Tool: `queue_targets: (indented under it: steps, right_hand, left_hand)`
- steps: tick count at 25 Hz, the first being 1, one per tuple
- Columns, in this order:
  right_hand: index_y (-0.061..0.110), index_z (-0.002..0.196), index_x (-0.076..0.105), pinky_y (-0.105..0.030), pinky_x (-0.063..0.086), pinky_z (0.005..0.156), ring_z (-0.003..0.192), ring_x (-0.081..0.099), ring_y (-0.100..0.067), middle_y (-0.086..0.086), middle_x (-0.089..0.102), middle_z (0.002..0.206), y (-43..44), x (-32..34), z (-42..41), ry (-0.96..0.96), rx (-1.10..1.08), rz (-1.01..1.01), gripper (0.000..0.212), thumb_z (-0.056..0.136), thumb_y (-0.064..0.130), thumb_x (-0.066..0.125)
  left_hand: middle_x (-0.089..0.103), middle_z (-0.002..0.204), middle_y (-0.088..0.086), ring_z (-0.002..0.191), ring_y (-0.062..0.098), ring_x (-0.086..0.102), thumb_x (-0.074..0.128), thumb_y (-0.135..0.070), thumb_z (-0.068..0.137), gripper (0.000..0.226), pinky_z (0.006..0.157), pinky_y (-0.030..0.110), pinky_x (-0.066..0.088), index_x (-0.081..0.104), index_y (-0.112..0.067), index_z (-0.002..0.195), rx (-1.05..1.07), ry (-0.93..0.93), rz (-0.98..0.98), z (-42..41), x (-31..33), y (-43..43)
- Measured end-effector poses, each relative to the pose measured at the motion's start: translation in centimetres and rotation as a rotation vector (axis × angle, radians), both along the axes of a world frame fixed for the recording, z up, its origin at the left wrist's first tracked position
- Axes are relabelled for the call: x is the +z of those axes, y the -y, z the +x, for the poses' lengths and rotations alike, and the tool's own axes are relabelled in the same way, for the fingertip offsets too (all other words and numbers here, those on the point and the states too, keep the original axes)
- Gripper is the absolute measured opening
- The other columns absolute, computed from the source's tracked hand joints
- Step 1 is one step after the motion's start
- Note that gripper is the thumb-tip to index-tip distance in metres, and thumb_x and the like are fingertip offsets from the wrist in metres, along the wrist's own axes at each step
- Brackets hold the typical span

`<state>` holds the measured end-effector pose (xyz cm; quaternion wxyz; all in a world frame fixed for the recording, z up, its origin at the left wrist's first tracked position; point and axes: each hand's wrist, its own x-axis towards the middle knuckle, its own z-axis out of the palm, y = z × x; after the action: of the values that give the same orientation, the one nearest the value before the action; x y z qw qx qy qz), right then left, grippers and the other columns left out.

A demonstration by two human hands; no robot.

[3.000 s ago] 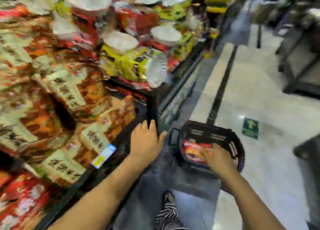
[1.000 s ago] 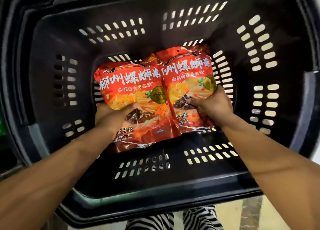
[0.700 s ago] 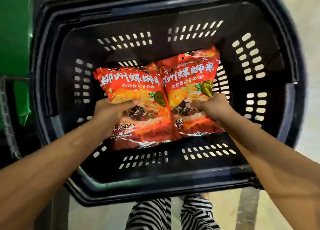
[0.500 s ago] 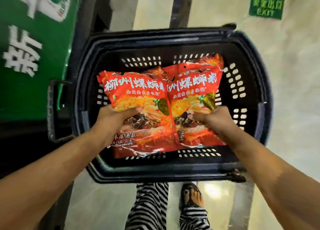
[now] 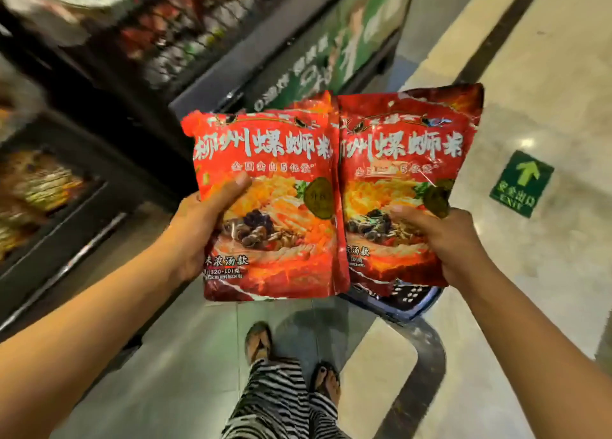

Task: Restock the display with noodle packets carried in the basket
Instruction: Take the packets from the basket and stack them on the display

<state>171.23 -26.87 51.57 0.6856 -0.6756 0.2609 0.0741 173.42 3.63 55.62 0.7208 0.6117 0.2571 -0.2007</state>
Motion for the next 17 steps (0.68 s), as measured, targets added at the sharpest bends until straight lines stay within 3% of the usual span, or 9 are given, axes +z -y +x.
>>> queue_targets:
  steps: [4, 6, 10, 13, 17]
  right_hand:
    - [0.014, 0.103, 0.074, -0.045, 0.056, 0.088, 0.094, 0.073, -0.023, -0.001, 0.077, 0.099, -5.5, 7.3, -3.7, 0.046, 0.038, 0.065, 0.088, 0.028, 0.056, 0.093]
    - [0.017, 0.095, 0.075, -0.042, 0.057, 0.086, 0.094, 0.073, -0.022, 0.0, 0.077, 0.099, -8.7, 10.0, -6.1, 0.069, 0.077, 0.112, 0.092, 0.017, 0.062, 0.09]
    - [0.014, 0.098, 0.075, -0.049, 0.055, 0.092, 0.098, 0.072, -0.024, -0.003, 0.076, 0.102, -16.7, 12.9, -10.7, 0.075, 0.205, 0.161, 0.096, 0.016, 0.061, 0.092]
    - [0.014, 0.093, 0.076, -0.054, 0.053, 0.094, 0.098, 0.072, -0.027, -0.007, 0.076, 0.1, -23.0, 14.3, -15.1, 0.077, 0.297, 0.15, 0.091, 0.016, 0.06, 0.093]
    - [0.012, 0.101, 0.074, -0.055, 0.052, 0.094, 0.101, 0.07, -0.029, -0.007, 0.075, 0.105, -31.4, 15.4, -23.9, 0.09, 0.379, 0.171, 0.099, 0.016, 0.059, 0.094]
  left_hand:
    - [0.072, 0.115, 0.012, 0.102, 0.033, 0.07, 0.087, -0.054, 0.057, 0.085, 0.092, 0.054, 0.053, 0.062, -0.015, 0.128, 0.213, 0.077, -0.054, -6.8, 6.9, -5.8]
    - [0.072, 0.114, 0.012, 0.103, 0.033, 0.07, 0.081, -0.047, 0.07, 0.067, 0.092, 0.054, 0.053, 0.063, -0.015, 0.127, 0.31, 0.099, -0.058, -11.2, 9.7, -9.1]
    - [0.072, 0.115, 0.014, 0.103, 0.034, 0.07, 0.074, -0.04, 0.076, 0.058, 0.089, 0.052, 0.056, 0.064, -0.012, 0.125, 0.484, 0.118, -0.03, -21.2, 13.2, -16.4]
    - [0.072, 0.115, 0.015, 0.106, 0.036, 0.068, 0.075, -0.04, 0.076, 0.057, 0.097, 0.055, 0.051, 0.066, -0.008, 0.122, 0.579, 0.134, 0.011, -29.4, 14.5, -21.7]
    - [0.072, 0.11, 0.021, 0.11, 0.055, 0.059, 0.082, -0.043, 0.071, 0.057, 0.101, 0.069, 0.039, 0.07, -0.005, 0.112, 0.719, 0.166, 0.055, -41.8, 14.9, -29.1]
